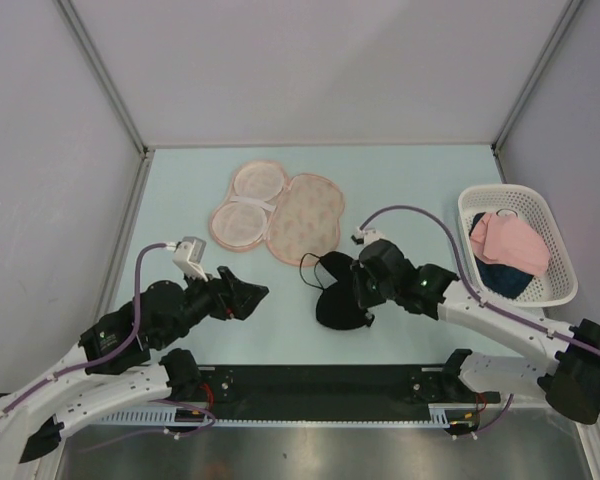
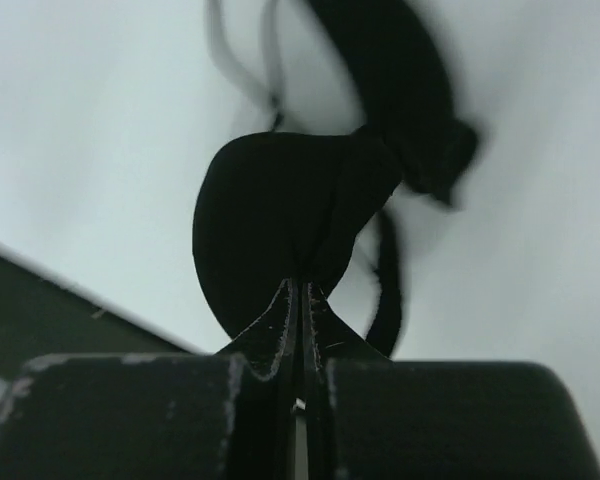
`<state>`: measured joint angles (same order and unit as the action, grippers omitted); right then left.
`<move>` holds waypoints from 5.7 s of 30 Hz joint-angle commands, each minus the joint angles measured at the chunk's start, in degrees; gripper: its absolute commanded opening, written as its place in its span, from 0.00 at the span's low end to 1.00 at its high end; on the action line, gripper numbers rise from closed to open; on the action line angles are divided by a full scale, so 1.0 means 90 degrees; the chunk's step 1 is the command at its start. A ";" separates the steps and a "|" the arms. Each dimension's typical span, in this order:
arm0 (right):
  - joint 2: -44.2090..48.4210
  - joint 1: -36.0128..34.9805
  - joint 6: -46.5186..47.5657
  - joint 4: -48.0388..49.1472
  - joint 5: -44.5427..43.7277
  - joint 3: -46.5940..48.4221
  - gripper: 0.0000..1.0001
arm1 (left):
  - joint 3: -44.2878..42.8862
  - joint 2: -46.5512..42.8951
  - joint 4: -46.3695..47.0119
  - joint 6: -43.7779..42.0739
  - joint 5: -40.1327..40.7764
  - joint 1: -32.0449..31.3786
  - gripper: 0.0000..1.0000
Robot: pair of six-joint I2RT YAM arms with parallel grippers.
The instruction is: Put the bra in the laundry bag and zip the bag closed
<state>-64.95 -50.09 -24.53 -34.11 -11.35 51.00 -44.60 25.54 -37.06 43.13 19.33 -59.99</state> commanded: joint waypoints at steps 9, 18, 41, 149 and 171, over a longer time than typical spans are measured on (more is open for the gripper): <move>-0.1171 -0.1505 -0.2781 0.3699 0.3741 -0.1594 0.19 | 0.0317 0.0697 -0.0140 0.0402 -0.0322 -0.0015 0.90; -0.0336 -0.0940 -0.2460 0.2034 0.2269 -0.1350 0.84 | 0.0590 0.1741 0.0405 -0.0045 -0.1597 -0.0024 0.85; -0.2898 0.1289 0.1650 0.1358 0.4436 0.0318 0.92 | 0.2594 0.1381 0.0574 0.2532 -0.2901 -0.0337 0.79; 0.1220 0.2137 -0.0887 0.1212 0.3146 -0.2103 0.18 | 0.2260 0.5463 0.4274 0.2971 -0.3244 0.1470 0.68; 0.1416 0.0097 -0.1971 0.1435 0.2658 -0.2093 0.14 | -0.1459 0.5180 0.0935 -0.2652 -0.1473 0.1977 0.00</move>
<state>-51.42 -45.93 -39.29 -24.77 13.06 30.85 -50.68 74.06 -23.24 35.00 3.25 -45.63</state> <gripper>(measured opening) 0.172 0.026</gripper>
